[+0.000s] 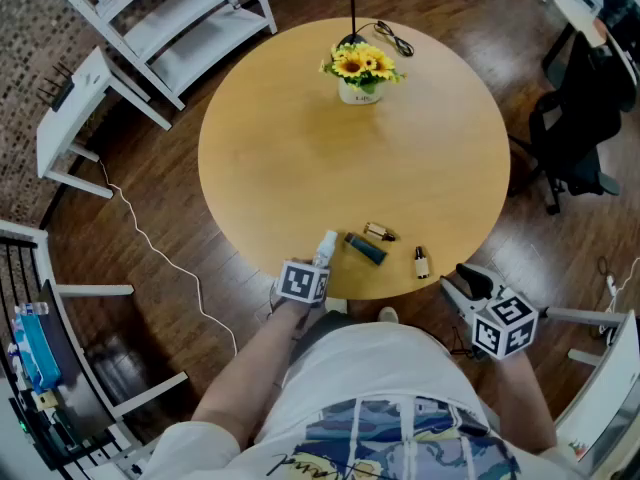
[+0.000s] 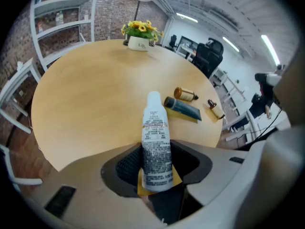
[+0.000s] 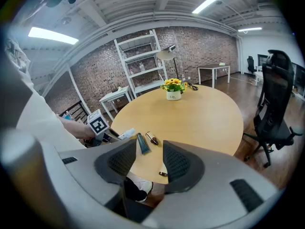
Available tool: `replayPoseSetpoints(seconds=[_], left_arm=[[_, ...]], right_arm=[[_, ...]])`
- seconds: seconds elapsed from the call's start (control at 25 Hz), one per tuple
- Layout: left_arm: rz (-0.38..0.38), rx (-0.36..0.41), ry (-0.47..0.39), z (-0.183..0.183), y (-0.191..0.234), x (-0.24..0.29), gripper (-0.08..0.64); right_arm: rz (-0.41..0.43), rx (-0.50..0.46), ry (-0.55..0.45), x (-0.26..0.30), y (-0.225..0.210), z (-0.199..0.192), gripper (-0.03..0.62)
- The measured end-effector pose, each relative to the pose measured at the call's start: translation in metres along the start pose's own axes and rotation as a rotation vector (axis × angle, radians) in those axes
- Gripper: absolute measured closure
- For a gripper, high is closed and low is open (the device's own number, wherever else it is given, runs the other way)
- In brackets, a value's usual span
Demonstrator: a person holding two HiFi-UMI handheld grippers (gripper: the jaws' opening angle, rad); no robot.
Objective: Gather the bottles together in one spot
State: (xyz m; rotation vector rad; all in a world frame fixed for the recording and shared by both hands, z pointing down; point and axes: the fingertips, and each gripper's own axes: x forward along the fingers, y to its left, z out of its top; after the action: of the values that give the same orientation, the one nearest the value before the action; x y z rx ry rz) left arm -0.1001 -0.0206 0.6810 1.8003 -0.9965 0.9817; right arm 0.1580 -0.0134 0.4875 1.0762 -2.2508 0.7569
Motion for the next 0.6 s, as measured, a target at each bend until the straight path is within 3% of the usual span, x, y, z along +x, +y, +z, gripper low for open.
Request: replayPoseSetpoints(seconds=[0.12, 0.2, 0.4, 0.6], left_arm=[[-0.124, -0.082, -0.14, 0.026, 0.004, -0.031, 0.371], [-0.231, -0.086, -0.236, 0.044, -0.003, -0.056, 0.373], [-0.48, 0.037, -0.414, 0.08, -0.039, -0.118, 0.371], [-0.687, 0.216, -0.533, 0.096, -0.08, -0.151, 0.371]], right_arm=[[0.011, -0.003, -0.011, 0.019, 0.017, 0.017, 0.396], [0.041, 0.013, -0.029, 0.033, 0.033, 0.031, 0.396], [0.16, 0.036, -0.113, 0.069, 0.088, 0.091, 0.396], [0.285, 0.051, -0.188, 0.105, 0.129, 0.146, 0.391]])
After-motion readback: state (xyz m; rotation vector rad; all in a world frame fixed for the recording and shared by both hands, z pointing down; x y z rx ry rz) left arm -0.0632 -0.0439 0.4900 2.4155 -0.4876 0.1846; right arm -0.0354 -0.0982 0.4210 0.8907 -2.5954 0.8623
